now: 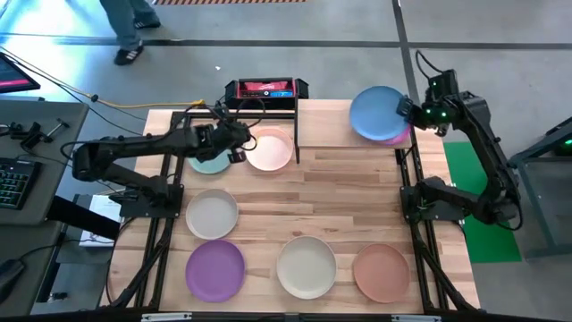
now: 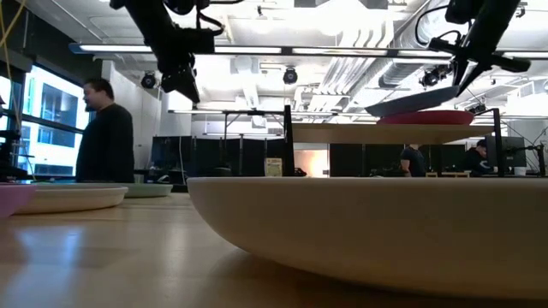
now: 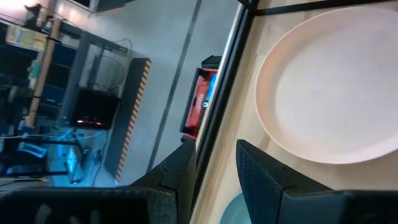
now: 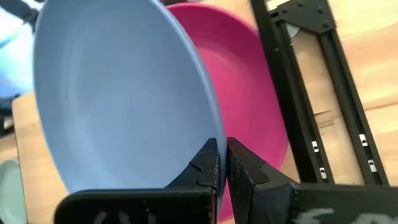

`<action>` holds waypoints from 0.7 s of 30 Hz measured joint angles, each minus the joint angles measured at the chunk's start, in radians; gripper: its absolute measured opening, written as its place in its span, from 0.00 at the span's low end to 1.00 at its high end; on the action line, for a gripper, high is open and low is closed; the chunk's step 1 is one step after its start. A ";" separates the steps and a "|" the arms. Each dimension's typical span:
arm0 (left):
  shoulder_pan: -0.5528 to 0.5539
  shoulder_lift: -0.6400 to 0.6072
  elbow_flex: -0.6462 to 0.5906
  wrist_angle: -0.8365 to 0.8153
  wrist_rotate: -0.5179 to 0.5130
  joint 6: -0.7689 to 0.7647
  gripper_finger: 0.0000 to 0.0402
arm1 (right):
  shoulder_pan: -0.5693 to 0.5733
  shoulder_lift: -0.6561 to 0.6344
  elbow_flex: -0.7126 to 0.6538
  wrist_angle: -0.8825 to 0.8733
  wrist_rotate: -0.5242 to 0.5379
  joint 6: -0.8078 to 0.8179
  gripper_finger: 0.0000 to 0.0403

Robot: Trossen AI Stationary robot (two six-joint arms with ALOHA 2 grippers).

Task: Place and stack plates onto a shelf
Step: Stack the blue plate on top of the pink plate on the shelf

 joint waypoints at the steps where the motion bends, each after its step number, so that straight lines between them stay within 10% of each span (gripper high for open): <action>1: 0.006 0.000 0.000 0.000 0.012 0.000 0.26 | 0.000 0.000 0.000 -0.001 0.011 0.008 0.00; 21: 0.104 0.000 0.000 0.002 0.139 0.028 0.26 | 0.000 0.002 0.000 -0.053 0.099 0.090 0.00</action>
